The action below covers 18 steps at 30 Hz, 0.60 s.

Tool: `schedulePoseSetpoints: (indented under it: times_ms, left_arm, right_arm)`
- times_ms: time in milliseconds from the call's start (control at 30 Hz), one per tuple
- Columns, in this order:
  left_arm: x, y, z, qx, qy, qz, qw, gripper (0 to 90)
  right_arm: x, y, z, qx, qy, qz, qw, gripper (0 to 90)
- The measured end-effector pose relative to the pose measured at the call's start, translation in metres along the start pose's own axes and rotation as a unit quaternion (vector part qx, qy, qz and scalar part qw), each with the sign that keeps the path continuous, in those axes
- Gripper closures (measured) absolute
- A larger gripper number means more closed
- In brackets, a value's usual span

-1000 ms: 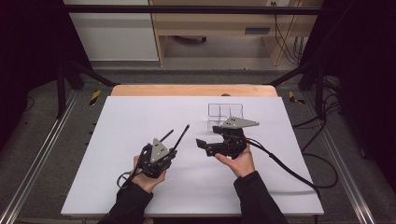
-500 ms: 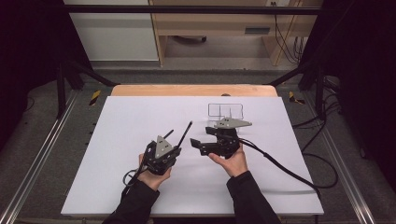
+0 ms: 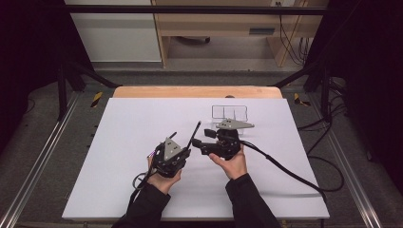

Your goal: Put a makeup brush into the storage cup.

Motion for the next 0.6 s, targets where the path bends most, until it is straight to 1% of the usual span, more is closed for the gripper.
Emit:
schedulePoseSetpoints:
  times_ms: [133, 167, 200, 233, 333, 367, 433, 467, 600]
  left_arm:
    - [-0.001, 0.0, 0.001, 0.001, 0.002, -0.004, 1.0, 83.2]
    - [-0.001, 0.0, 0.001, 0.002, 0.002, -0.006, 1.0, 83.2]
    - [-0.002, 0.0, 0.002, 0.001, 0.002, -0.008, 1.0, 83.2]
    - [-0.003, 0.0, 0.002, 0.0, 0.001, -0.01, 1.0, 83.2]
    - [-0.007, 0.001, 0.003, -0.002, 0.0, -0.01, 1.0, 83.2]
    - [-0.008, 0.001, 0.004, -0.002, 0.001, -0.01, 0.9999, 83.2]
    - [-0.01, 0.002, 0.005, -0.002, -0.001, -0.015, 0.9999, 83.2]
    - [-0.01, 0.002, 0.006, -0.003, -0.001, -0.016, 0.9999, 83.2]
    - [-0.012, 0.003, 0.006, -0.005, 0.0, -0.015, 0.9999, 83.2]
  right_arm:
    - [0.0, 0.0, 0.001, -0.004, 0.0, 0.006, 1.0, 40.2]
    - [0.0, 0.001, 0.002, -0.006, 0.0, 0.012, 0.9999, 43.0]
    - [0.0, 0.001, 0.002, -0.006, 0.0, 0.012, 0.9999, 43.0]
    - [-0.001, 0.001, 0.003, -0.009, 0.0, 0.015, 0.9998, 45.5]
    - [-0.001, 0.0, 0.005, -0.008, 0.001, 0.019, 0.9998, 47.3]
    - [0.0, 0.0, 0.006, -0.009, 0.001, 0.022, 0.9997, 49.3]
    - [-0.001, -0.001, 0.006, -0.009, 0.001, 0.024, 0.9997, 50.6]
    - [-0.001, -0.001, 0.006, -0.009, 0.001, 0.024, 0.9997, 50.6]
    - [-0.001, 0.0, 0.007, -0.011, 0.001, 0.034, 0.9994, 56.4]
Point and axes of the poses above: each handheld gripper's, and its own axes: z roughly forward along the jaws, y roughly out of its top, x roughly to its left, the point moved 8 cm from there along z, roughly forward along the jaws, and after that the axes turned 4 degrees about -z, right-handed, at the moved point
